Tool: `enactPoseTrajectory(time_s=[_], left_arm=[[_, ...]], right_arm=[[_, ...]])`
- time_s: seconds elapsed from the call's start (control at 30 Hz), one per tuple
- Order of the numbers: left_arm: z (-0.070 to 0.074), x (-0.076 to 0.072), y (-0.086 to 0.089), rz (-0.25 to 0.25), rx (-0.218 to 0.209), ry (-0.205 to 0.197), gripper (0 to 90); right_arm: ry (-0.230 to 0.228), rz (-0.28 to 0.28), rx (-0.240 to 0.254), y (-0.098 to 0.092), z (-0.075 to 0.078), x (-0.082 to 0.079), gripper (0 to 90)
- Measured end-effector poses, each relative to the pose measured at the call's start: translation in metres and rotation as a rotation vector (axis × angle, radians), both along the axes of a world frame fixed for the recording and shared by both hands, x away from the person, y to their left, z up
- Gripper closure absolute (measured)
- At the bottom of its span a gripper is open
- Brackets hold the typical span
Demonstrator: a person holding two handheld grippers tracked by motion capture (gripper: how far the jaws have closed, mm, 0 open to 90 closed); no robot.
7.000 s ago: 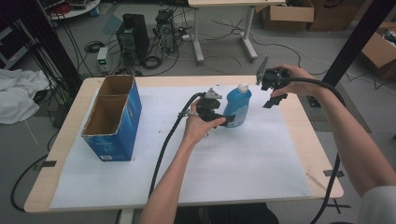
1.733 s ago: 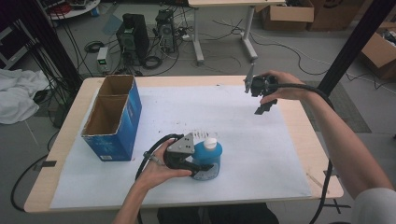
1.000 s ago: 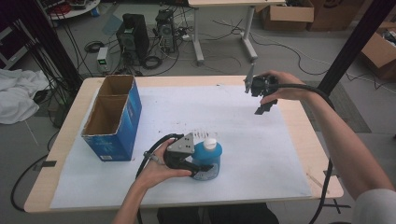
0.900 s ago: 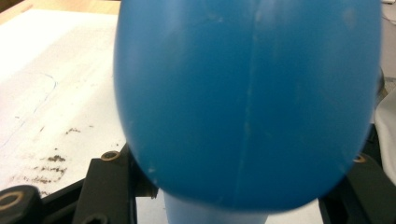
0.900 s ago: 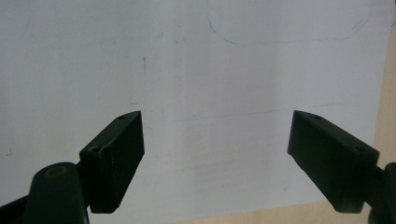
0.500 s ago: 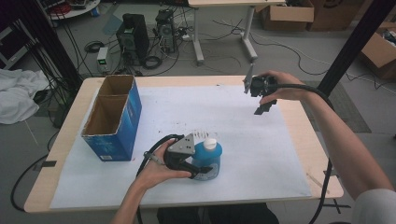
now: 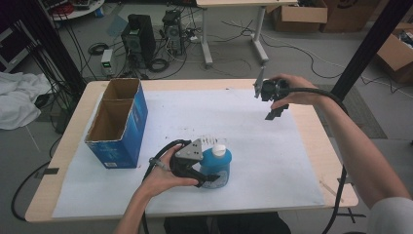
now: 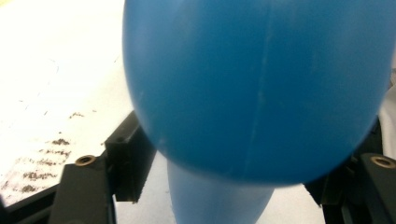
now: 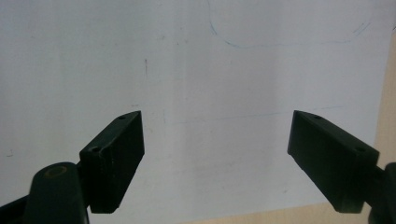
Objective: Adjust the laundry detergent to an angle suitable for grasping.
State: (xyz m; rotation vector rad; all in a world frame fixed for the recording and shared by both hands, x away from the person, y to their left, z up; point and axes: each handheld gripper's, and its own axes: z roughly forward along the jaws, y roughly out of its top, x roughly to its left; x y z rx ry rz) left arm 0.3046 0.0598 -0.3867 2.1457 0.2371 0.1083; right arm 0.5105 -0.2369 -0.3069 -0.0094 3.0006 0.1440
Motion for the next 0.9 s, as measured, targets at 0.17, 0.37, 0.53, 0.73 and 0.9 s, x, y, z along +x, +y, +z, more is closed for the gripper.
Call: enactPoseTrajectory(time_s=[0.17,0.37,0.53,0.73,0.9], left_arm=[[0.001,0.0,0.001,0.004,0.007,-0.002,27.9],[0.004,-0.001,0.003,0.008,0.019,0.002,26.5],[0.008,-0.001,0.008,0.012,0.047,-0.003,23.9],[0.011,-0.001,0.013,0.024,0.064,0.004,21.8],[0.017,-0.002,0.02,0.031,0.086,-0.003,21.7]], right_arm=[[0.0,0.004,0.0,0.0,0.0,0.0,18.6],[0.0,0.009,-0.002,0.001,0.0,0.0,18.5],[-0.002,0.008,-0.004,0.0,0.001,-0.001,18.5],[-0.002,0.009,-0.005,0.001,0.001,-0.001,18.5],[-0.003,0.011,-0.008,0.002,0.001,-0.001,18.5]])
